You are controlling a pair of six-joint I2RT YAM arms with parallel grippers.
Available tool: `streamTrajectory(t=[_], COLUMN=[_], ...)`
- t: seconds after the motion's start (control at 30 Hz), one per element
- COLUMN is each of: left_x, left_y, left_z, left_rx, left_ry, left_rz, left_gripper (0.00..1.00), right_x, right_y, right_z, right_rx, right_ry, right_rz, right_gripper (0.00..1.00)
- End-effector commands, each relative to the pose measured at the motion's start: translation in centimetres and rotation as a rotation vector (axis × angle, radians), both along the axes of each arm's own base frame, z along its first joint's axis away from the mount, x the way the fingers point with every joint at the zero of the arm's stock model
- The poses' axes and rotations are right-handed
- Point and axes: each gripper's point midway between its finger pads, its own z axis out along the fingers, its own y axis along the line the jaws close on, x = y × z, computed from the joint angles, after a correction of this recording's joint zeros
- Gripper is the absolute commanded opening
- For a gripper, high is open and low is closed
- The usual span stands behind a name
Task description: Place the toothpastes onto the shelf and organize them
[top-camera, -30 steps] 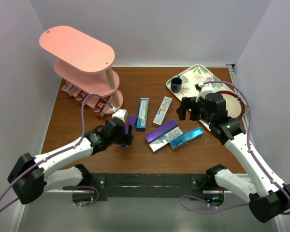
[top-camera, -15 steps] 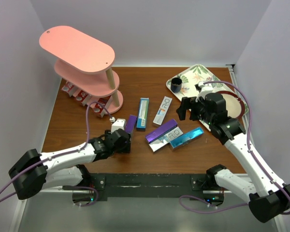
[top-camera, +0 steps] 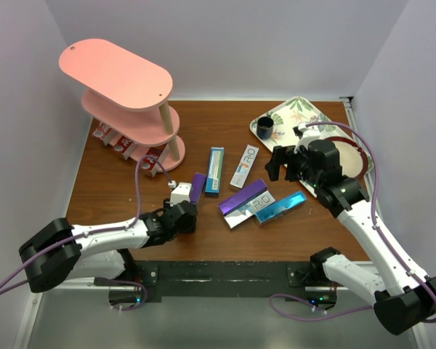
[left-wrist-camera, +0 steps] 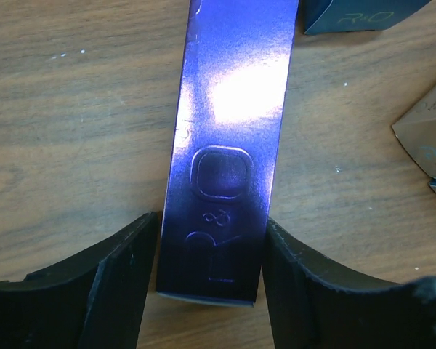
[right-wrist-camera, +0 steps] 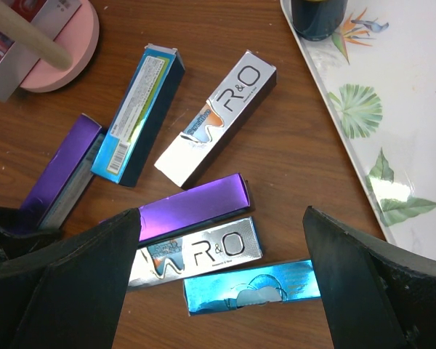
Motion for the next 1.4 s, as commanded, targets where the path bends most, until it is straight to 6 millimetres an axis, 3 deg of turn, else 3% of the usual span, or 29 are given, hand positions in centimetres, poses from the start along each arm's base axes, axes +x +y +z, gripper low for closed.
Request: streamTrajectory(t=[0.0, 0.17, 0.33, 0.43, 0.53, 0.67, 0.8, 0.9, 1.17, 1.37], left_x=[1.4, 1.5, 1.6, 1.8, 1.9, 1.9, 1.3, 1.0, 1.5, 1.1], left_y=[-0.6, -0.6, -0.6, -0.8, -0.7, -1.3, -1.0, -0.2, 4.7, 8.0], left_z=[0.5, 0.4, 1.5, 3.4, 5.7, 10.1, 12.8, 14.7, 19.4, 21.5], left_rx=[-0.022, -0.01, -0.017, -0.029, -0.032, -0.081, -0.062, -0.047, -0.048, 0.013], left_ry=[-0.076, -0.075, -0.102, -0.138, -0.165, -0.219, -0.199, -0.169, -0.159, -0.174], left_rz=[0.03, 0.032, 0.019, 0.001, -0.029, -0.086, -0.128, -0.115, 0.006, 0.094], left_gripper=[0.61, 0.49, 0.35, 0.3, 0.29, 0.28, 0.28, 0.28, 0.27, 0.27], right_x=[0.4, 0.5, 0.5, 0.5, 0.5, 0.5, 0.4, 0.4, 0.4, 0.3], right_y=[0.0, 0.1, 0.1, 0.1, 0.1, 0.1, 0.1, 0.1, 0.0, 0.0], right_z=[0.3, 0.3, 0.2, 0.1, 0.1, 0.1, 0.3, 0.4, 0.4, 0.5], right_rx=[-0.003, 0.0, -0.001, -0.001, -0.001, -0.003, -0.002, -0.001, -0.001, -0.002], right_ry=[-0.024, -0.024, -0.023, -0.019, -0.018, -0.017, -0.023, -0.023, -0.023, -0.025], right_rz=[0.005, 0.005, 0.007, 0.008, 0.008, 0.009, 0.007, 0.009, 0.007, 0.008], right_gripper=[0.98, 0.99, 0.99, 0.98, 0.98, 0.99, 0.99, 0.99, 0.99, 0.98])
